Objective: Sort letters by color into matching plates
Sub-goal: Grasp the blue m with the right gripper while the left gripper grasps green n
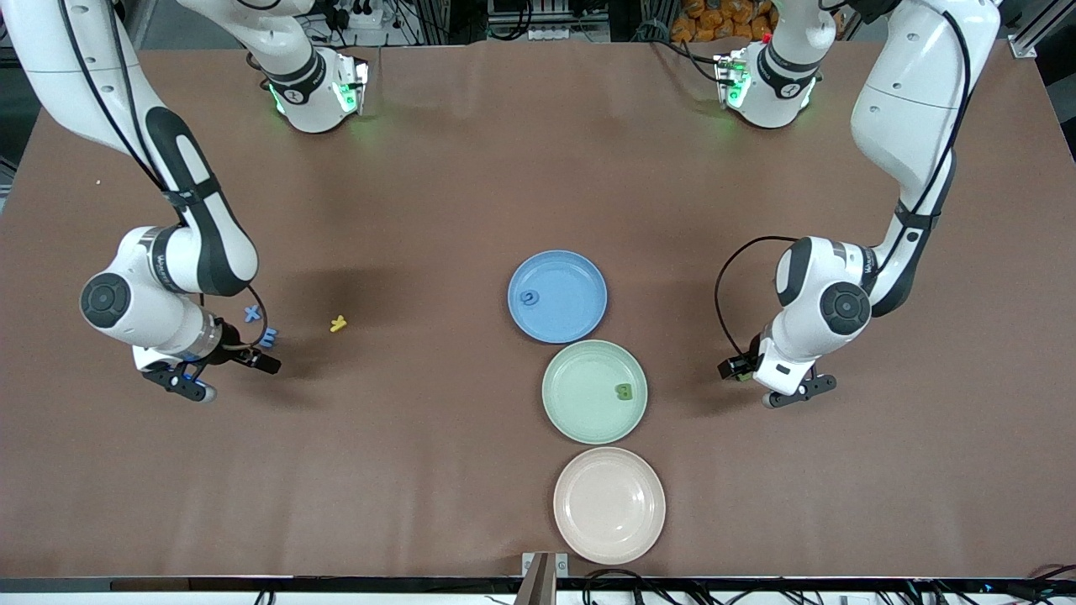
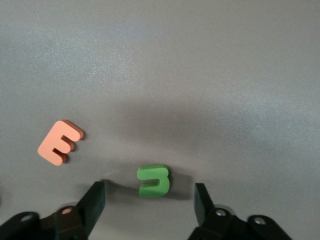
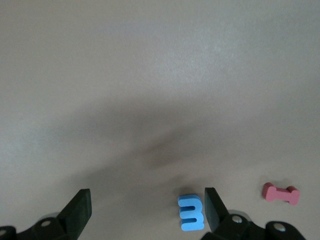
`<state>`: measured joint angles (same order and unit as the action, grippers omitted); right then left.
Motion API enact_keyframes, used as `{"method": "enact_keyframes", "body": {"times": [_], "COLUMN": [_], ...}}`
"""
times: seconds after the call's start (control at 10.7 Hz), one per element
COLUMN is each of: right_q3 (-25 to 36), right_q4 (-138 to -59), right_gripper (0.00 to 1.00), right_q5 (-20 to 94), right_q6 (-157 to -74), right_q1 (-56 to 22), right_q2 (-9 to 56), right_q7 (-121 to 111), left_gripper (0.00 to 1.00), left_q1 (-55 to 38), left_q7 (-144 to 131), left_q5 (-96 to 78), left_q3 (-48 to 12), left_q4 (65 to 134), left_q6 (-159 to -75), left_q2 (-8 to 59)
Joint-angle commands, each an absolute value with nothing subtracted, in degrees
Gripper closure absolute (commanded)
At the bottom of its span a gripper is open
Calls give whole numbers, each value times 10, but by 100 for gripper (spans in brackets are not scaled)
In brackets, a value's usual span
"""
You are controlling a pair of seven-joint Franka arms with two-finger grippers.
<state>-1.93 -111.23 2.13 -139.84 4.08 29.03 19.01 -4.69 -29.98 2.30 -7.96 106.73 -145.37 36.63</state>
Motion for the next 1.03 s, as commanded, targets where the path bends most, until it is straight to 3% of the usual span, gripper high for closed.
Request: {"method": "enact_keyframes", "body": {"times": [0.0, 0.19, 0.56, 0.66, 0.94], "right_q3": [-30, -30, -30, -30, -30], "right_q4": [-1157, -1167, -1193, -1194, -1209], "right_gripper": [0, 0, 0, 0, 0], "right_q5": [18, 16, 15, 15, 15], "right_q6": [-1420, -1426, -1457, -1457, -1466], "right_q1": [52, 54, 62, 63, 63], "right_q2": [268, 267, 268, 268, 269], "right_q7": [181, 176, 157, 156, 156], "left_gripper": [31, 38, 93, 100, 100], "left_q1": [-45, -46, -51, -53, -62], "left_q7": [-315, -315, -316, -319, -328], "left_q5": [38, 50, 56, 60, 61], "left_q3": [-82, -83, -82, -82, -83], "left_q4": [1075, 1071, 1064, 1063, 1039], "left_q6": [-1462, -1463, -1463, -1463, -1445], "left_q2": [359, 366, 377, 377, 374]}}
